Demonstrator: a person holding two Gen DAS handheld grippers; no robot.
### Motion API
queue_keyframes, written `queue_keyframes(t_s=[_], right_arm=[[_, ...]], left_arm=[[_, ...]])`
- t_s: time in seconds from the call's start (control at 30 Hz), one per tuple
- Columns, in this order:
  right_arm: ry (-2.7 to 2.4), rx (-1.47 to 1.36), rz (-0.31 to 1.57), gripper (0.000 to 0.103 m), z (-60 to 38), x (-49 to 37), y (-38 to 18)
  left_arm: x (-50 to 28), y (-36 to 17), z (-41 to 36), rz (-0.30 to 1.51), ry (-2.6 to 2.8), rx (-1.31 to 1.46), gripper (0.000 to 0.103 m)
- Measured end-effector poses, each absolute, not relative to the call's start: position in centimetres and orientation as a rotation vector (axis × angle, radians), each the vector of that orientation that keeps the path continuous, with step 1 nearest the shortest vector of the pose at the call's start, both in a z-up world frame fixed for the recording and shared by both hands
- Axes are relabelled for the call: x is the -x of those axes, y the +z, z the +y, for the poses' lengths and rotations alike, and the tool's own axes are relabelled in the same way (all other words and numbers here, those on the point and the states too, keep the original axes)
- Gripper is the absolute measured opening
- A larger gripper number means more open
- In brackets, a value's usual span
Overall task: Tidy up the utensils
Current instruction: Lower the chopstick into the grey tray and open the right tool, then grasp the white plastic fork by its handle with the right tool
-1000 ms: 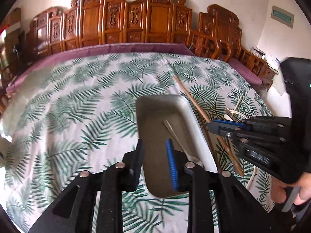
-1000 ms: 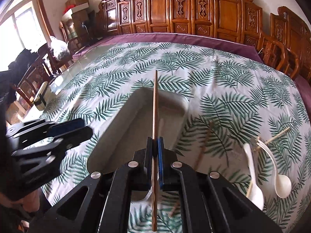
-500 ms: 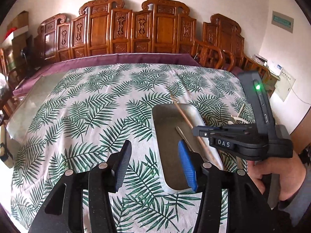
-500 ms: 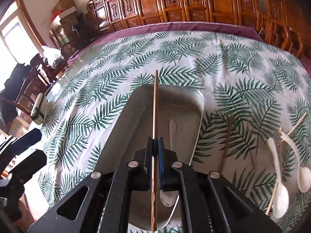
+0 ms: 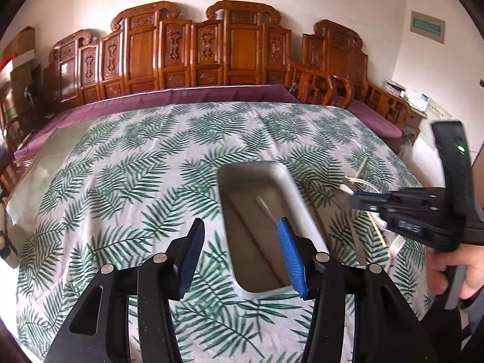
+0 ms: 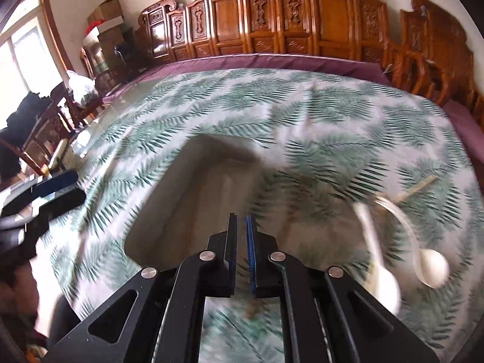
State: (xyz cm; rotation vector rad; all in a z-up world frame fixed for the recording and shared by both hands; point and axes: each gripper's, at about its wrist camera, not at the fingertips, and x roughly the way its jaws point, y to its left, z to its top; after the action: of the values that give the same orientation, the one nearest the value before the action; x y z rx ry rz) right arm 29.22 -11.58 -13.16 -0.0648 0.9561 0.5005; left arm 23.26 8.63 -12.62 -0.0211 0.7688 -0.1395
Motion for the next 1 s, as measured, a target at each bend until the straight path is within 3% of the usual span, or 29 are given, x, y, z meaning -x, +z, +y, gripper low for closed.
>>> queue_keyframes(t_s=[0.17,0.3,0.37,0.6,1.0], right_arm=[[0.414,0.092,0.961,0.009,-17.2,-26.3,-13.5],[0.334,0.071,0.995,0.028,-20.8,-24.4,-15.4],[0.3,0.063,1.026,0.031,-21.9,-23.8,-16.8],[0.225,0.036,1.076,0.054,-23.1,-22.4,-20.2],[0.154,-0.022,1.109,0.056,-21.5,-23.6,-22.7]], left_arm=[[-22.5,-12.4,6.5,0.767,-0.195,0.011,0.052],[-21.9,-12.7,4.8,0.775,-0.234,0.006,0.056],[-21.7,-13.3,3.8,0.791,-0.251,0.0,0.065],[-20.8,-14.8,1.4,0.811,-0.284,-0.045,0.074],[-19.8,-16.4,-0.9,0.843,-0.322,-0.092,0.075]])
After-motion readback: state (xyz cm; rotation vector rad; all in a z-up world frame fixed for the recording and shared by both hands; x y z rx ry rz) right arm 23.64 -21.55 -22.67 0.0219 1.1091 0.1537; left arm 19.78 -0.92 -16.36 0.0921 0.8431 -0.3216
